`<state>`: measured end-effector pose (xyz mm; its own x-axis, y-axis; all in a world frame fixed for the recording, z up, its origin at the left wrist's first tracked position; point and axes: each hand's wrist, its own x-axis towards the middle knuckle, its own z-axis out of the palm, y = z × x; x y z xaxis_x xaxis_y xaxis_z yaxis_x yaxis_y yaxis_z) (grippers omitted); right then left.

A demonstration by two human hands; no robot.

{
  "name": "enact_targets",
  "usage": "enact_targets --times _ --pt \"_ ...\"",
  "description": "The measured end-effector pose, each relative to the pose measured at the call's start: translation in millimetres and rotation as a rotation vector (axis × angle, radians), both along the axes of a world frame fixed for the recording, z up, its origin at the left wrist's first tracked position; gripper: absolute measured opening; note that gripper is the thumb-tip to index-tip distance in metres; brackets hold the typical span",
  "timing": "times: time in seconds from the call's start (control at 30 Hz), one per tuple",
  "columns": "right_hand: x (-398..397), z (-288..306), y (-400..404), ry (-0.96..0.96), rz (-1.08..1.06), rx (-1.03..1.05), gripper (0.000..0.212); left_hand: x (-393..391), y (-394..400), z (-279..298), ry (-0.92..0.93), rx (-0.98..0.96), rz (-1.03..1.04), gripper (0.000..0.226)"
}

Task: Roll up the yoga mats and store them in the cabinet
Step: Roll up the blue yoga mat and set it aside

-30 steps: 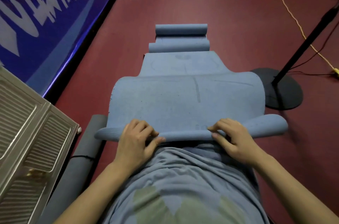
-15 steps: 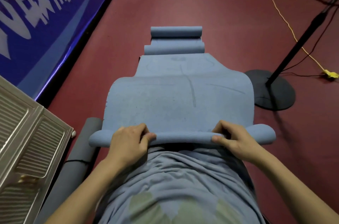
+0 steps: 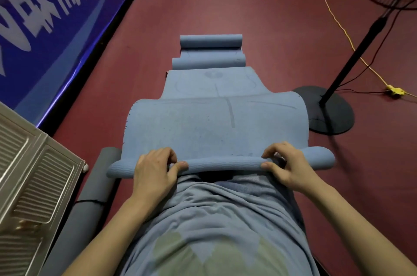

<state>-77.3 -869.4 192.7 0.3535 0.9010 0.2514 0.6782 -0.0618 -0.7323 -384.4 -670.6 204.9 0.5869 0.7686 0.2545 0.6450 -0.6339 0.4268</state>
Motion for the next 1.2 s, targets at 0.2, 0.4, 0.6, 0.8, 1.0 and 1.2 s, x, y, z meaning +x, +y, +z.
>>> enact_targets --times 0.2,0.4,0.6,0.8,1.0,1.2 --pt "9.3 5.7 17.6 0.239 0.023 -0.162 0.015 7.1 7.0 8.6 0.019 -0.012 0.045 0.033" --pt "1.9 -6.7 13.5 -0.074 -0.026 0.04 0.027 5.7 0.2 -2.8 0.083 0.479 -0.073 0.039" --pt "-1.7 -14.7 -6.7 -0.446 -0.106 0.084 0.032 -13.3 -9.2 -3.3 0.148 0.524 -0.09 0.035" --pt "-16.4 -8.0 1.6 -0.57 -0.195 0.01 0.034 -6.3 -1.6 -2.9 0.195 0.508 -0.09 0.03" --pt "-16.2 -3.6 9.8 -0.637 -0.19 -0.072 0.031 7.9 7.2 -7.4 0.137 0.461 -0.066 0.029" --pt "-14.6 -4.3 21.7 -0.593 -0.232 -0.084 0.027 16.0 20.0 -1.9 0.201 0.433 -0.044 0.035"
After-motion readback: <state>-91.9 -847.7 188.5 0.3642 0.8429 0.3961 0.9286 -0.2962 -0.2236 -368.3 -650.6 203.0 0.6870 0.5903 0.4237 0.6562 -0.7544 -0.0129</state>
